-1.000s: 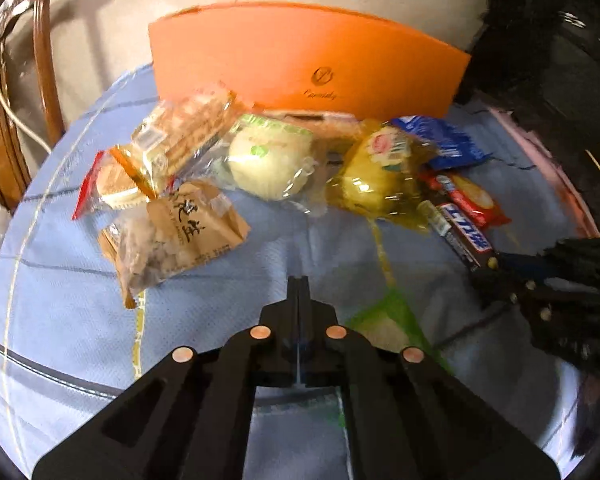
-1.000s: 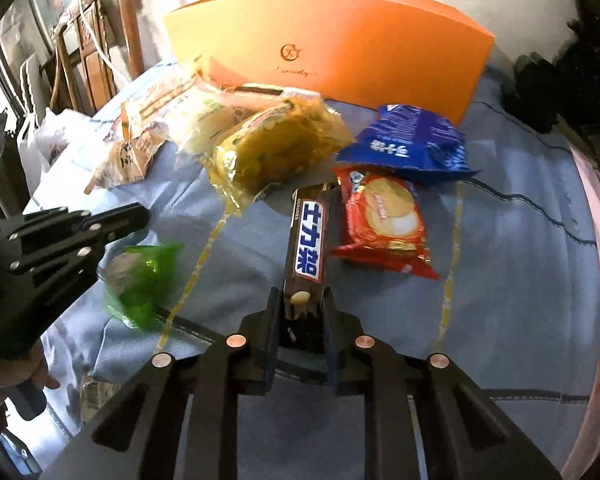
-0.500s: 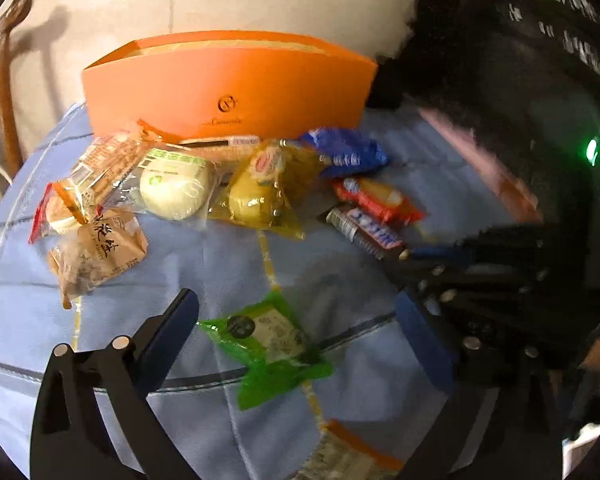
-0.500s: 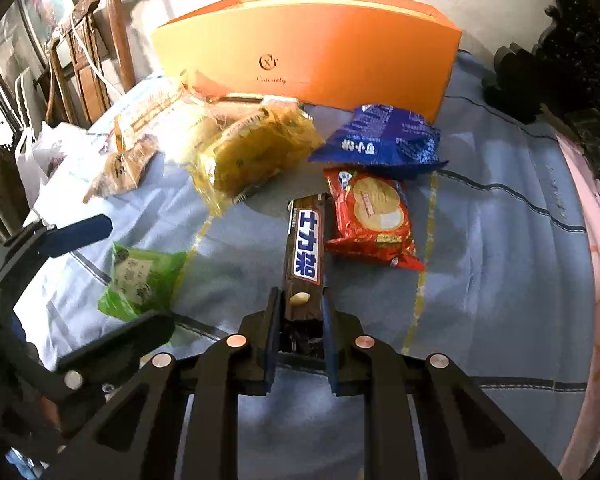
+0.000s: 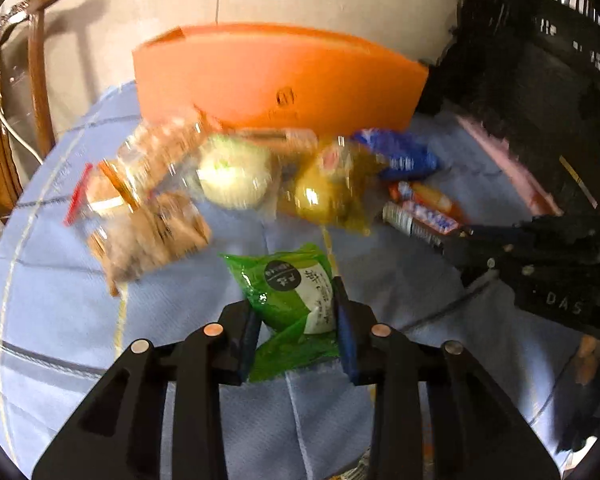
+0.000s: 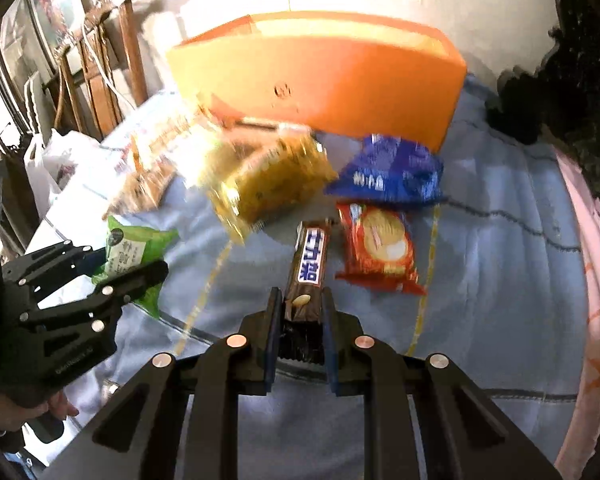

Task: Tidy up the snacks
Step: 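Grasp the Snickers bar with the right gripper while the left grasps the green packet, then lift both snacks over the orange box and open both grippers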

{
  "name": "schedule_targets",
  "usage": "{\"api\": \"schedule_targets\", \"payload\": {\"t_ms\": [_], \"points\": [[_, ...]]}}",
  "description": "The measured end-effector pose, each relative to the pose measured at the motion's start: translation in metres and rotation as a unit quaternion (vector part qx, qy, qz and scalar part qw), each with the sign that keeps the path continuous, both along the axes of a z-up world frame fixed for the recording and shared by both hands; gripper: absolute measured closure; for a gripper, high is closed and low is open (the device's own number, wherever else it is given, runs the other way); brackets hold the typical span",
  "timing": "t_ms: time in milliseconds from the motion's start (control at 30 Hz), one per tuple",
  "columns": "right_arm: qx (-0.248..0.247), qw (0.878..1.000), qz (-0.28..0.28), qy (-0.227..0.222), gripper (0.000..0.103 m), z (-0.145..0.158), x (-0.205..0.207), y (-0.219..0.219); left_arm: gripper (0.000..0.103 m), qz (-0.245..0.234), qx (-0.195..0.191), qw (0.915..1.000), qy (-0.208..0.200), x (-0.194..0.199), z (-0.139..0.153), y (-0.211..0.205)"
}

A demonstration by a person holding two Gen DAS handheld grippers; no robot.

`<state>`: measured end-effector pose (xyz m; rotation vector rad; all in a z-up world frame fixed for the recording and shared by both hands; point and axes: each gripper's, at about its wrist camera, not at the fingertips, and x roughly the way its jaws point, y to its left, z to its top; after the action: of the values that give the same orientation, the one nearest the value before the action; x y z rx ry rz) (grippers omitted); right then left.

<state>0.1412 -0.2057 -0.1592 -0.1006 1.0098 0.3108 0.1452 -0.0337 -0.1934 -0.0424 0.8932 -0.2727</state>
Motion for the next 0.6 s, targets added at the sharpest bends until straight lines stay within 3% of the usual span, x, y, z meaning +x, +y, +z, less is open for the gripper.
{"api": "schedule_targets", "payload": {"t_ms": [200, 233, 333, 500, 533, 567, 600], "points": [[0.026, 0.999, -0.005, -0.038, 0.085, 0.049, 0.004, -0.003, 0.071, 0.012, -0.024, 0.9988, -0.040, 0.014, 0.054, 0.021], [0.032, 0.998, -0.006, -0.046, 0.101, 0.060, 0.005, -0.005, 0.071, 0.014, -0.025, 0.9986, -0.045, 0.018, 0.061, 0.021], [0.043, 0.997, -0.004, -0.059, 0.103, 0.084, 0.007, -0.007, 0.071, 0.020, -0.026, 0.9976, -0.061, 0.027, 0.081, 0.029], [0.038, 0.999, -0.021, -0.021, 0.100, 0.076, 0.016, -0.019, 0.071, 0.027, -0.025, 0.9972, -0.064, 0.033, 0.089, 0.038], [0.044, 0.999, -0.026, -0.003, 0.089, 0.068, 0.017, -0.023, 0.071, 0.027, -0.026, 0.9975, -0.061, 0.033, 0.087, 0.038], [0.044, 0.999, -0.029, 0.004, 0.069, 0.060, 0.014, -0.024, 0.071, 0.026, -0.026, 0.9977, -0.056, 0.031, 0.081, 0.037], [0.037, 0.999, -0.032, 0.007, 0.018, 0.054, 0.010, -0.024, 0.071, 0.023, -0.025, 0.9980, -0.053, 0.030, 0.077, 0.037]]}}
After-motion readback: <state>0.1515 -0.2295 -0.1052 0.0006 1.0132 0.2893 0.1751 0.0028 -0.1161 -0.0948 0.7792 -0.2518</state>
